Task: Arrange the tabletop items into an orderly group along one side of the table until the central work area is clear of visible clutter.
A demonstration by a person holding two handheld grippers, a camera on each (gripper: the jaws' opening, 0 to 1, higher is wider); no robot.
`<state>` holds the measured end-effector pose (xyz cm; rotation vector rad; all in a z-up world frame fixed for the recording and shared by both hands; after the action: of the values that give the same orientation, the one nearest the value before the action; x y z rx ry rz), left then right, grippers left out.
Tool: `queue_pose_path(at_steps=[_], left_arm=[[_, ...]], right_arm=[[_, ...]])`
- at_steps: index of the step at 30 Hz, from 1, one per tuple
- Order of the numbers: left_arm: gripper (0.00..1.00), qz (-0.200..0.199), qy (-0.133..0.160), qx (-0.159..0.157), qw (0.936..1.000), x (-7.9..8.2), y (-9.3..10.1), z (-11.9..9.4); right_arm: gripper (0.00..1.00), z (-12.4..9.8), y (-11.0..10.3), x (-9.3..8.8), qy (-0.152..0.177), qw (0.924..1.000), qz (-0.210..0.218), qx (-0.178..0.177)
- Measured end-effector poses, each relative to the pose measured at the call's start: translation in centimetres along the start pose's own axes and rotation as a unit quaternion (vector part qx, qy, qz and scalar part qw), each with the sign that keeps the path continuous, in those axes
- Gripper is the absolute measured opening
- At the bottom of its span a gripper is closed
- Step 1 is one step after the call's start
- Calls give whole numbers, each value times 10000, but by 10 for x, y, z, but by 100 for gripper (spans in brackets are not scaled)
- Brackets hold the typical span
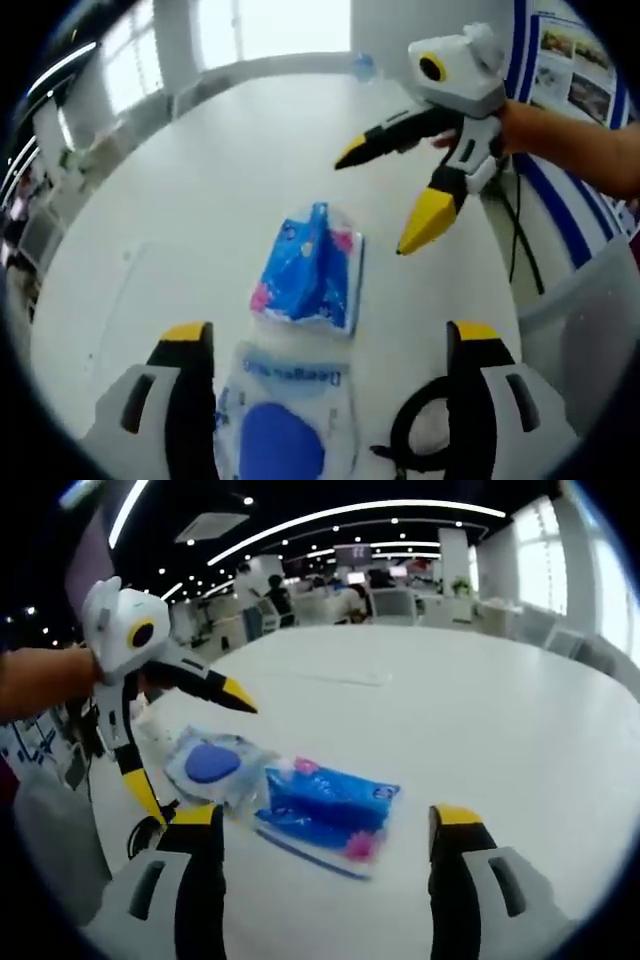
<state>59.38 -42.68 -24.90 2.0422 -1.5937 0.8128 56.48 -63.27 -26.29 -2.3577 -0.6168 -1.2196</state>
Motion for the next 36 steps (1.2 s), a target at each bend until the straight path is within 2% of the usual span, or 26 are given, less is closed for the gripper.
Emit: queue_pose_path(at_steps=[3, 8, 17, 18, 22, 25, 31, 36], left_arm=[[95, -90, 100, -40, 9999, -2, 4, -6], [95, -242, 337, -82, 9991, -5, 14, -18], [99, -473, 727, -84, 9962, -13, 36, -42], [99, -575, 843, -43, 9948, -14, 38, -45], [99, -781, 1007, -88, 9918, -23, 47, -58], [99, -830, 1018, -3, 9913, -36, 54, -67], [99, -1179, 1184, 130, 9859, -60, 65, -85], [99, -1314, 1286, 243, 9826, -76, 74, -98]], right_arm=[[100, 0, -8, -1, 6, 9998, -22, 195], [100, -4, -20, -3, -35, 9989, -155, 442], [100, -15, -39, 3, 48, 9977, -366, 570], [100, -16, -42, 4, 39, 9974, -405, 586], [99, -18, -53, 4, 3, 9964, -516, 674], [99, -20, -62, 5, -28, 9954, -605, 743], [99, -18, -78, 3, -75, 9937, -701, 873], [99, -16, -93, 1, -130, 9918, -790, 994]])
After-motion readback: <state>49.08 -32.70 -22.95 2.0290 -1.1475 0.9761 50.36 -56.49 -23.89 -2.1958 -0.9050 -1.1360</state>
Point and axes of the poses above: the point that each gripper's makers call its tool centre point, and the gripper's own axes: z roughly forward along the fingers, y roughly to its right, x roughly out of its top, the point moved 9 cm from there along -z, roughly backward along the fingers, and after that the axes turned 3 degrees about z, right-handed, at the moved point
